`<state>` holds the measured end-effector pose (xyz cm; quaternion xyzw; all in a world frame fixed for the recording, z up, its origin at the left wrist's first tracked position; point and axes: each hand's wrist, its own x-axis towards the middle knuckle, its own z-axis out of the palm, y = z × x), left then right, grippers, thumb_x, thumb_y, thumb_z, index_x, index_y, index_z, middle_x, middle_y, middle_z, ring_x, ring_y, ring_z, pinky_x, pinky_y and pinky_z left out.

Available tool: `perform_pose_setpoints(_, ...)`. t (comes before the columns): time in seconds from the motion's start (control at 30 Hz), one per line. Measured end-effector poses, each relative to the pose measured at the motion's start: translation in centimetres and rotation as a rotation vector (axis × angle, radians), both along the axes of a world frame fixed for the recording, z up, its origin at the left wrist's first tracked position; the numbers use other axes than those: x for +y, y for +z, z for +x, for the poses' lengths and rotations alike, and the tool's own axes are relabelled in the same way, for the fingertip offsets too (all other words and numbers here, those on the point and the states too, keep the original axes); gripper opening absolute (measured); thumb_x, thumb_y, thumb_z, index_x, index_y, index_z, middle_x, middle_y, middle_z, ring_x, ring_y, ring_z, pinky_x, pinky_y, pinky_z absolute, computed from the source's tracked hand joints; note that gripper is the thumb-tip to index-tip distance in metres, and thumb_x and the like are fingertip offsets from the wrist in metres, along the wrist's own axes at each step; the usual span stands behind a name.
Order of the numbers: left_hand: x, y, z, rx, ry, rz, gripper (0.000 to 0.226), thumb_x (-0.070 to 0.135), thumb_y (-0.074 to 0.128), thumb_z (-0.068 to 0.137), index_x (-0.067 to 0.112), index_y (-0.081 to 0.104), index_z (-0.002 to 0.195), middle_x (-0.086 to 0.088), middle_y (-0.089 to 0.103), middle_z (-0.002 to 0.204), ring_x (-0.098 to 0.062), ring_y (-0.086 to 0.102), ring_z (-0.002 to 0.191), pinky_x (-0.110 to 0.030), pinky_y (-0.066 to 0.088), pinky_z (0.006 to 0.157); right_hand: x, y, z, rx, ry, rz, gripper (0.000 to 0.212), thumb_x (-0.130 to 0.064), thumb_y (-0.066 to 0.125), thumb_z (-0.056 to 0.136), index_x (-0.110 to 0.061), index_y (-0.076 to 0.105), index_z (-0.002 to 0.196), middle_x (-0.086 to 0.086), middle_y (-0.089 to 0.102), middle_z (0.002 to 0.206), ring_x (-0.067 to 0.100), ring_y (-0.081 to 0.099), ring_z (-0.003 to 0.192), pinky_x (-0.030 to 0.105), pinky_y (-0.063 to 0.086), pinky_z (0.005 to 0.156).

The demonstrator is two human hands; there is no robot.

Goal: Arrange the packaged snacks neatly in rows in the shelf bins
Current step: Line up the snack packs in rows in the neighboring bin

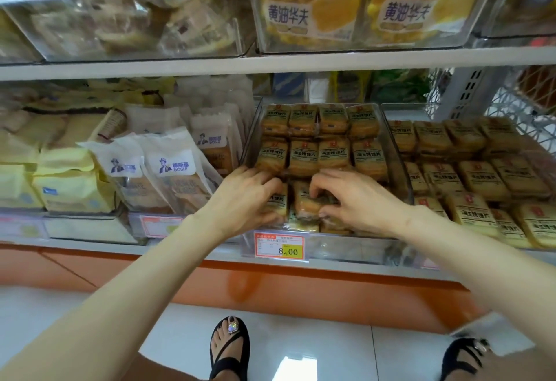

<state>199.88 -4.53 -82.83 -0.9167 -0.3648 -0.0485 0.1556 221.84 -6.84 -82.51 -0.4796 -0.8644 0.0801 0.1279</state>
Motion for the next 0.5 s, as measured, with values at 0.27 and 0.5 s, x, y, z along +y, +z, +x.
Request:
perform_pose_setpoints(0.27, 0.8, 0.5, -0.1, 0.046, 0.019, -0.08, 0.051, 0.04, 0.087, 0.049, 0.013, 0.065, 0.087, -0.008, 0.068, 0.083, -0.029, 0.067, 0.073, -0.039, 0.052, 0.067, 0.2, -0.7, -0.2, 0.095, 0.061, -0.088, 0.025, -0.022, 0.069, 0.082, -0.019, 0.069, 0.107, -0.003, 0.06, 0.11, 0.016, 0.056, 0.101, 0.028, 0.043, 0.087)
perform_pose_setpoints(0.5, 0.6, 0.2, 0.9, -0.08, 0.041, -0.183, 0.057, 0.05, 0.071, 0.072, 0.014, 0.058, 0.115, -0.006, 0.058, 0.121, -0.027, 0.051, 0.117, -0.038, 0.037, 0.093, -0.1, 1.4, 2.4, 0.21, 0.057, -0.13, 0.031, -0.008, 0.064, 0.086, -0.021, 0.067, 0.114, -0.007, 0.064, 0.115, 0.006, 0.055, 0.11, 0.023, 0.04, 0.1)
